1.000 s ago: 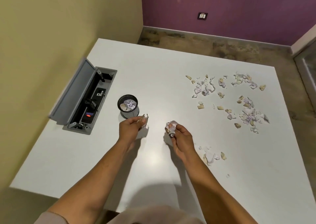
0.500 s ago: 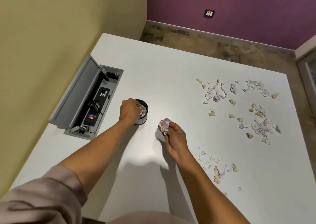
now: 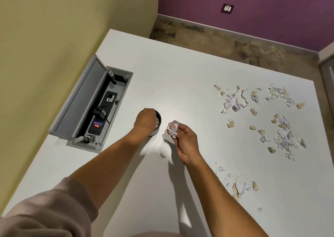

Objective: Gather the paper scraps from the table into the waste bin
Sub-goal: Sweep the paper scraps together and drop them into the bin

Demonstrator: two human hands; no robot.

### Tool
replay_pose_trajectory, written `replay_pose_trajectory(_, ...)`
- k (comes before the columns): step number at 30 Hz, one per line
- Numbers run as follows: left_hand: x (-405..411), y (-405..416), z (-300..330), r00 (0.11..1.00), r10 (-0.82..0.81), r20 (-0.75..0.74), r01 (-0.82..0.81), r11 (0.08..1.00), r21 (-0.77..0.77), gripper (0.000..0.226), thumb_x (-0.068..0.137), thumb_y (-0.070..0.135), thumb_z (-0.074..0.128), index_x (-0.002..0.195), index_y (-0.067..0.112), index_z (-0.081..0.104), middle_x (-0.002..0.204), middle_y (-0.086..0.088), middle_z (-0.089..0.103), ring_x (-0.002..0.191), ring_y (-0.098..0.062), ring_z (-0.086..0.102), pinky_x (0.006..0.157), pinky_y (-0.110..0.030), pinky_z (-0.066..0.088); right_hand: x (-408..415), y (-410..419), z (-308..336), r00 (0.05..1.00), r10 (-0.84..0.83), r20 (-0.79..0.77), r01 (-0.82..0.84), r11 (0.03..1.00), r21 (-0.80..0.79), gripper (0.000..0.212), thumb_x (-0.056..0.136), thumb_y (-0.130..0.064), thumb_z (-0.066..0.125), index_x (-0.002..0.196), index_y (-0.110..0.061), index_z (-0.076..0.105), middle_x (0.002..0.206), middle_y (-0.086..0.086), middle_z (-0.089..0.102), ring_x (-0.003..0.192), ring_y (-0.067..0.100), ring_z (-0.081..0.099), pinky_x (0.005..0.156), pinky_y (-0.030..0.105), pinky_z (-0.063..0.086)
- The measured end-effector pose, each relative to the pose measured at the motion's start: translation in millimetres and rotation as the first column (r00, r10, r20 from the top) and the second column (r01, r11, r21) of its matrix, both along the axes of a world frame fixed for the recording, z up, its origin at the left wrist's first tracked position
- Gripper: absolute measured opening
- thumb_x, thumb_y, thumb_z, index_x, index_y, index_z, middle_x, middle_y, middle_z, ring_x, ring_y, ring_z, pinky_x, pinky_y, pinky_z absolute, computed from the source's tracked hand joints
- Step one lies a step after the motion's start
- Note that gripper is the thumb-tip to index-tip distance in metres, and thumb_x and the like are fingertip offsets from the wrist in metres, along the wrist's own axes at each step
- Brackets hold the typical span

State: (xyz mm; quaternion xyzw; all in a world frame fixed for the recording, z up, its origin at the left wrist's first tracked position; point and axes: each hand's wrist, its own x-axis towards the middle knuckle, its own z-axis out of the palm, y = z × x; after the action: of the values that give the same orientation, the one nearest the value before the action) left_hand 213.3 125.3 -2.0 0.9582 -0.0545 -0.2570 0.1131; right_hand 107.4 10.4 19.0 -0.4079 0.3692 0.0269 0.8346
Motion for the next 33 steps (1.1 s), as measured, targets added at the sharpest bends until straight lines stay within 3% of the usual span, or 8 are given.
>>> replay_pose_trajectory(8,3,25,14,0.995,0.064,0.079,-0.042,0.966,-0.255,0.036,0.081,0.012,0.07,0.116,0.014,0.066,0.115,-0.011,0.067,0.108,-0.033,0.06,0.091,-0.036,0.05,21,7,2,0.998,0.066,0.002,-0.066,0.994,-0.09,0.017,0.082,0.006,0.069,0.092,-0.007,0.072,0.085,0.002,0.075,0.068,0.007,0.07,0.059,0.016,0.053)
replay_pose_trajectory(12,6,40,16,0.972,0.219,0.085,-0.166,0.898,-0.407,0.023,0.087,0.006,0.064,0.108,0.013,0.07,0.104,-0.01,0.071,0.093,-0.029,0.067,0.087,-0.036,0.055,36,16,5,0.99,0.14,-0.004,-0.134,0.942,-0.306,0.013,0.079,0.002,0.074,0.088,-0.007,0.072,0.079,-0.001,0.074,0.065,0.006,0.067,0.055,0.016,0.051)
replay_pose_trajectory(15,4,50,14,0.927,0.323,0.19,-0.222,0.882,-0.415,0.017,0.089,0.009,0.062,0.097,0.019,0.073,0.094,-0.005,0.072,0.088,-0.024,0.066,0.078,-0.027,0.05,50,23,3,0.964,0.236,-0.119,-0.26,0.77,-0.582,0.014,0.078,-0.004,0.073,0.082,-0.017,0.075,0.077,0.001,0.071,0.063,0.008,0.059,0.056,0.012,0.045)
replay_pose_trajectory(19,-1,59,10,0.917,0.338,0.212,-0.258,0.907,-0.333,0.013,0.088,0.018,0.065,0.098,0.023,0.072,0.096,-0.004,0.07,0.087,-0.024,0.064,0.076,-0.035,0.053,66,37,1,0.907,0.368,-0.207,-0.379,0.496,-0.781,0.014,0.079,-0.007,0.068,0.086,-0.017,0.075,0.074,-0.004,0.067,0.066,0.007,0.058,0.057,0.006,0.039)
replay_pose_trajectory(22,-3,65,4,0.936,0.311,0.167,-0.241,0.909,-0.34,0.018,0.087,0.015,0.067,0.104,0.021,0.071,0.097,-0.005,0.067,0.088,-0.026,0.064,0.079,-0.036,0.052,72,45,1,0.835,0.484,-0.26,-0.441,0.309,-0.843,0.021,0.081,-0.004,0.058,0.09,-0.013,0.074,0.085,0.002,0.071,0.076,0.012,0.06,0.07,0.023,0.045)
replay_pose_trajectory(28,-6,69,2,0.934,0.322,0.154,-0.242,0.889,-0.388,0.016,0.087,0.011,0.066,0.101,0.018,0.071,0.086,-0.001,0.066,0.078,-0.021,0.064,0.077,-0.036,0.055,76,55,3,0.618,0.643,-0.452,-0.595,0.007,-0.804,0.019,0.088,-0.013,0.048,0.089,-0.016,0.066,0.085,-0.007,0.051,0.079,0.016,0.049,0.061,0.026,0.03)
replay_pose_trajectory(31,-6,67,4,0.933,0.319,0.165,-0.235,0.891,-0.389,0.016,0.086,0.009,0.066,0.099,0.016,0.071,0.09,-0.003,0.068,0.079,-0.021,0.064,0.077,-0.033,0.053,72,56,7,0.608,0.635,-0.477,-0.63,0.019,-0.777,0.025,0.087,-0.012,0.045,0.063,-0.021,0.046,0.069,-0.008,0.05,0.062,0.006,0.047,0.053,0.025,0.027)
replay_pose_trajectory(33,-6,65,6,0.934,0.31,0.18,-0.223,0.895,-0.385,0.017,0.086,0.008,0.065,0.099,0.016,0.071,0.093,-0.003,0.068,0.081,-0.022,0.064,0.078,-0.033,0.053,71,54,11,0.605,0.643,-0.469,-0.613,0.0,-0.79,0.021,0.085,-0.012,0.047,0.065,-0.017,0.043,0.071,-0.003,0.053,0.064,0.015,0.047,0.056,0.028,0.03)
